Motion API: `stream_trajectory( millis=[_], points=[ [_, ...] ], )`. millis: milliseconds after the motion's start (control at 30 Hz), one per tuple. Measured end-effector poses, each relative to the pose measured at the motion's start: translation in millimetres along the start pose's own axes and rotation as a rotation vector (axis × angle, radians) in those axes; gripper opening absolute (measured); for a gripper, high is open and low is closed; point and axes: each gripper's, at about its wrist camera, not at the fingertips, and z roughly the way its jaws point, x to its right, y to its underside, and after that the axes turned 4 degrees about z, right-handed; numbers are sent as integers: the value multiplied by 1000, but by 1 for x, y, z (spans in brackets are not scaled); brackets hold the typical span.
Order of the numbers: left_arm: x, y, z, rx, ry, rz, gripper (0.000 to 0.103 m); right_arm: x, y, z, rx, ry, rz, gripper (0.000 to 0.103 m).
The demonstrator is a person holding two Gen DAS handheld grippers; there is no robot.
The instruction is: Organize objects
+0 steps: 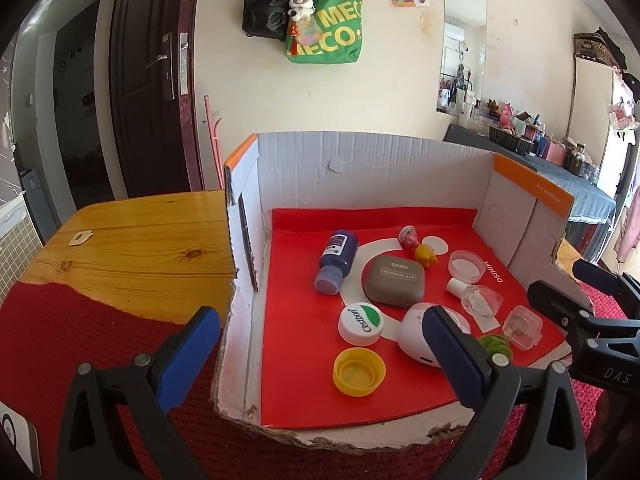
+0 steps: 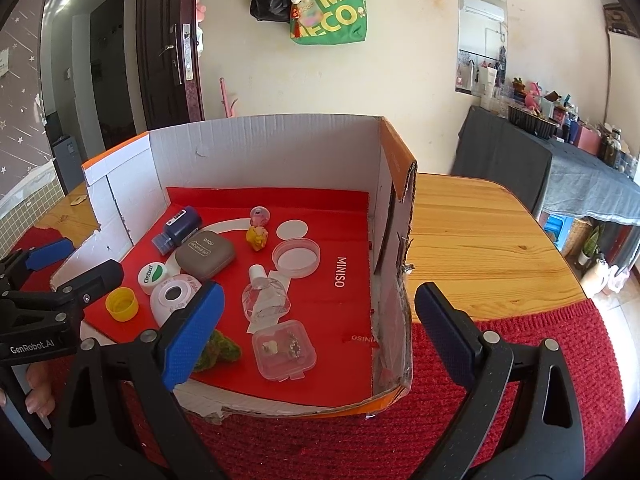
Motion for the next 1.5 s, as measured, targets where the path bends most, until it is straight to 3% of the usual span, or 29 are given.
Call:
stream_trajectory(
  millis=[1500],
  points=[
    [-1, 0, -2, 7, -3, 6, 103, 2, -1, 1, -2, -1, 13, 102]
  ],
)
